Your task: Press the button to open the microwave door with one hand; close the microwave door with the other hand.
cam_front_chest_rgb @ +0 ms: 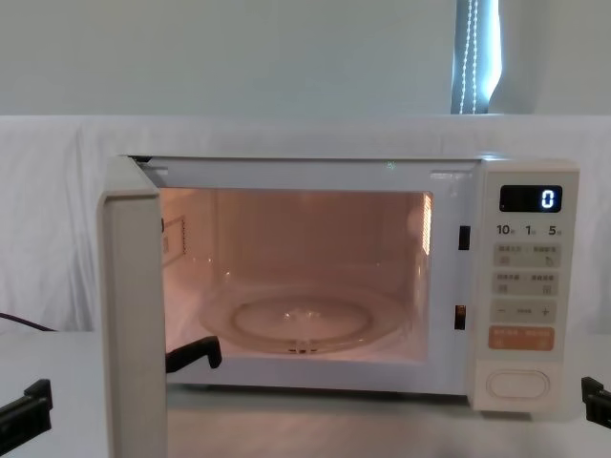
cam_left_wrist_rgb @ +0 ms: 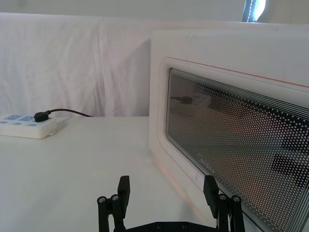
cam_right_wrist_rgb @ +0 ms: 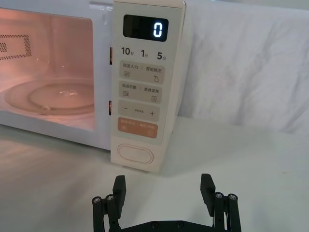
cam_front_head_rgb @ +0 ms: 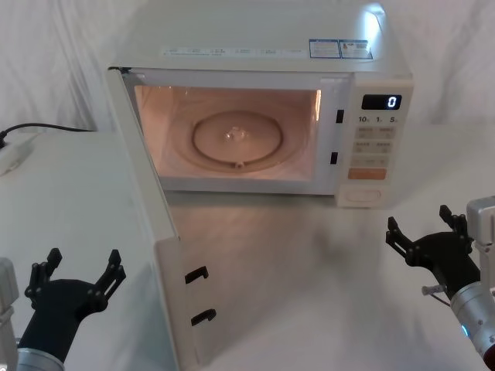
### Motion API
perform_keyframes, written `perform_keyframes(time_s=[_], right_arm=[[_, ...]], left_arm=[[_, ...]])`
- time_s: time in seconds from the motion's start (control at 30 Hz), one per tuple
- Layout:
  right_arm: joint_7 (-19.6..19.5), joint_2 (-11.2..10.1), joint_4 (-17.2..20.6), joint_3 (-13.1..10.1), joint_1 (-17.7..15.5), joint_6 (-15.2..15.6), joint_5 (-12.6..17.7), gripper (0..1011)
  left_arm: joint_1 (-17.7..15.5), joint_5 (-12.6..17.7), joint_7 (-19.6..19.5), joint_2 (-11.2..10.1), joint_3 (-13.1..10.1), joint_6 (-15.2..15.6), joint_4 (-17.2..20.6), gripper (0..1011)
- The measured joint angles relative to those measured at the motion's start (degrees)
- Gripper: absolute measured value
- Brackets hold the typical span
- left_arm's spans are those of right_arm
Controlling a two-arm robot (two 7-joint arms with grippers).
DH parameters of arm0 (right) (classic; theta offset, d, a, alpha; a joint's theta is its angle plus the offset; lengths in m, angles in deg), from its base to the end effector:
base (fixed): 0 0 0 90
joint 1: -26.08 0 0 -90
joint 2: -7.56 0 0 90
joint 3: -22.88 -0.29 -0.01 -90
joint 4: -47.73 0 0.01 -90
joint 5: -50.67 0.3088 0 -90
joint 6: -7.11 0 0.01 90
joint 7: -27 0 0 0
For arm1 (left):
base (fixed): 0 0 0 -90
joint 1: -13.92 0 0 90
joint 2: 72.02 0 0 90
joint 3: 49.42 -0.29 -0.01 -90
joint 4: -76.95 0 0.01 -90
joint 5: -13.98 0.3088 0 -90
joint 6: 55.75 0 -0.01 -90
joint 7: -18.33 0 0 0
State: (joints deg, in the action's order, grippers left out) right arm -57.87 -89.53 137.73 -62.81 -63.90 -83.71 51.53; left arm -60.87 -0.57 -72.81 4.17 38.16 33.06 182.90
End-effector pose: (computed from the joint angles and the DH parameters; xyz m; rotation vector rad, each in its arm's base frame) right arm 0.3280 -0.0125 -0.3005 -0.0799 -0.0869 -1.4039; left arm 0.2530 0.0375 -0.2853 -0.0381 0.0142 1.4459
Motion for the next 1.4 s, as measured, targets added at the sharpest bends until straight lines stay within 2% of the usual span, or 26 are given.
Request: perform_keyframes(time_s=[1.4], right_arm=[[0.01, 0.00, 0.00, 0.00, -0.01, 0.02, 0.00, 1002]], left_arm=[[0.00, 0.00, 0.00, 0.00, 0.00, 0.00, 0.00, 1001]])
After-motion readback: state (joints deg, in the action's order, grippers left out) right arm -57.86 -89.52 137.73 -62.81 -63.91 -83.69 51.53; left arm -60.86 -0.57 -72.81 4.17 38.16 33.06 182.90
